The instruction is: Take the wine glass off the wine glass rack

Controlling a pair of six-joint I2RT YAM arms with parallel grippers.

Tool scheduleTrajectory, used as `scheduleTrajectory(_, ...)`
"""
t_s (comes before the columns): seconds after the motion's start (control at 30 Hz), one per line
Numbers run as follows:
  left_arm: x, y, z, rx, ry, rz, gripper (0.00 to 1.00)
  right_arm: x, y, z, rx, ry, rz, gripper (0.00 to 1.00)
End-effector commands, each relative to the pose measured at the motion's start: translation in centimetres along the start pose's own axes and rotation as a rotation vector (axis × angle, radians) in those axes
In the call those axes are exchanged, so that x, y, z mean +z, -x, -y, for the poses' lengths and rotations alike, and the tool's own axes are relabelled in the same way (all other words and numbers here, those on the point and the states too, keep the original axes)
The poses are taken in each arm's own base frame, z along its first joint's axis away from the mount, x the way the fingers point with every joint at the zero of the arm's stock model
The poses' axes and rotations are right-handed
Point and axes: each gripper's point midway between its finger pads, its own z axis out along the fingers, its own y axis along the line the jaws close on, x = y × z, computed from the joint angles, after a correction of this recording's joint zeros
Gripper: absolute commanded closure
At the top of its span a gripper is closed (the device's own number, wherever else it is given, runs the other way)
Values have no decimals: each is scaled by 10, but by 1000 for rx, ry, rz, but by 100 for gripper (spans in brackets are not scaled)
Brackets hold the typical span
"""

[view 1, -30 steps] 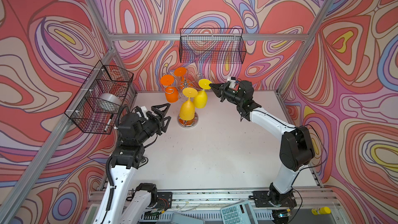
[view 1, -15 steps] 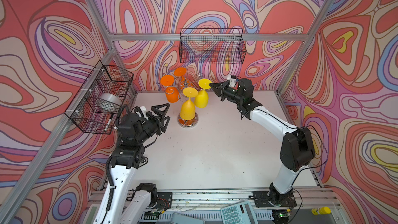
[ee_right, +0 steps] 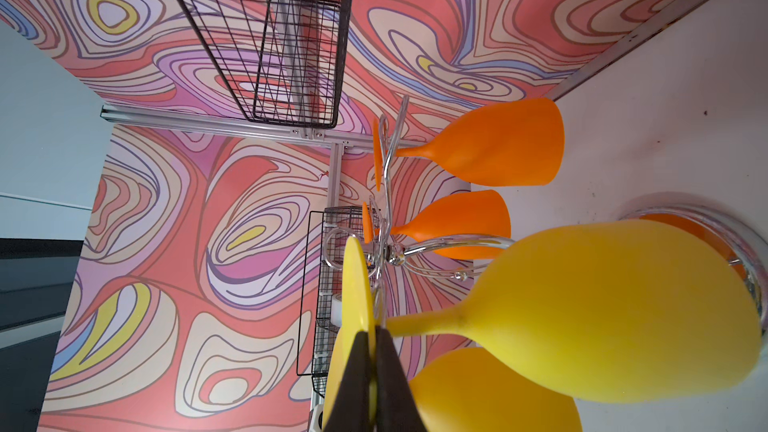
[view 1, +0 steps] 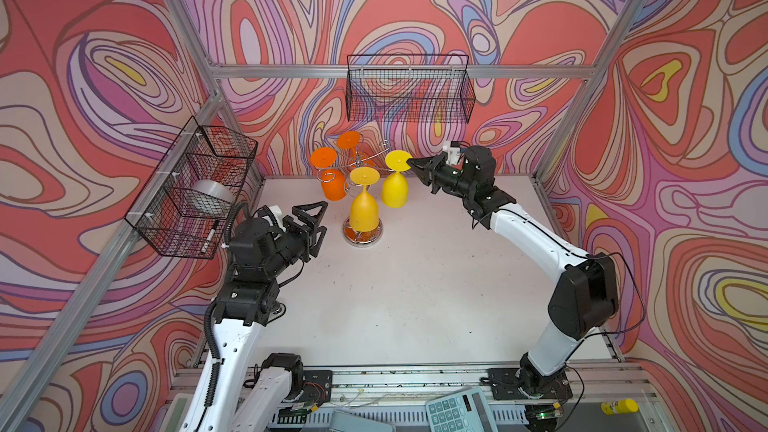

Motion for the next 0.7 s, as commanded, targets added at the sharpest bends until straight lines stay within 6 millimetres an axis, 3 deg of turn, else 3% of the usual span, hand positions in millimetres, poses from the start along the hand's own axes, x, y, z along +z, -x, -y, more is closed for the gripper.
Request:
scheduleTrajectory(0.0,-3,0,1,26,6,10,20,-6,-5,-20,-40,19,6,100)
scheduleTrajectory(0.67,-7,3,-1,117,36,35,17,-10,-18,-34,-80,-17,-2,100)
